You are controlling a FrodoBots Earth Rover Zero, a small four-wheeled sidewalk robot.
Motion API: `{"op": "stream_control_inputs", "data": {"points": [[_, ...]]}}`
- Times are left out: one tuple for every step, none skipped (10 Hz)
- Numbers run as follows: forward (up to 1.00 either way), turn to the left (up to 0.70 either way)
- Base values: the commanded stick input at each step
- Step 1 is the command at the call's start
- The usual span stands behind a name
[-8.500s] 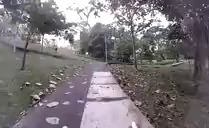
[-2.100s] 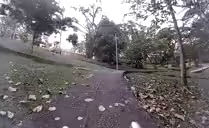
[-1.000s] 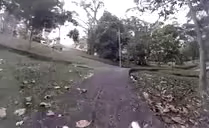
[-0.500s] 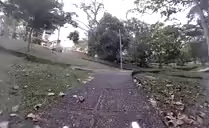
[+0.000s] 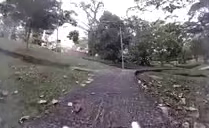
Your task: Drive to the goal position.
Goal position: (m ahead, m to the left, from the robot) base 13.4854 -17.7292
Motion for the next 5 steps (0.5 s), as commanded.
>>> {"op": "stream_control_inputs", "data": {"points": [[0.70, -0.06], [0.70, -0.07], [0.70, -0.07], [0.70, -0.09], [0.70, -0.12]]}}
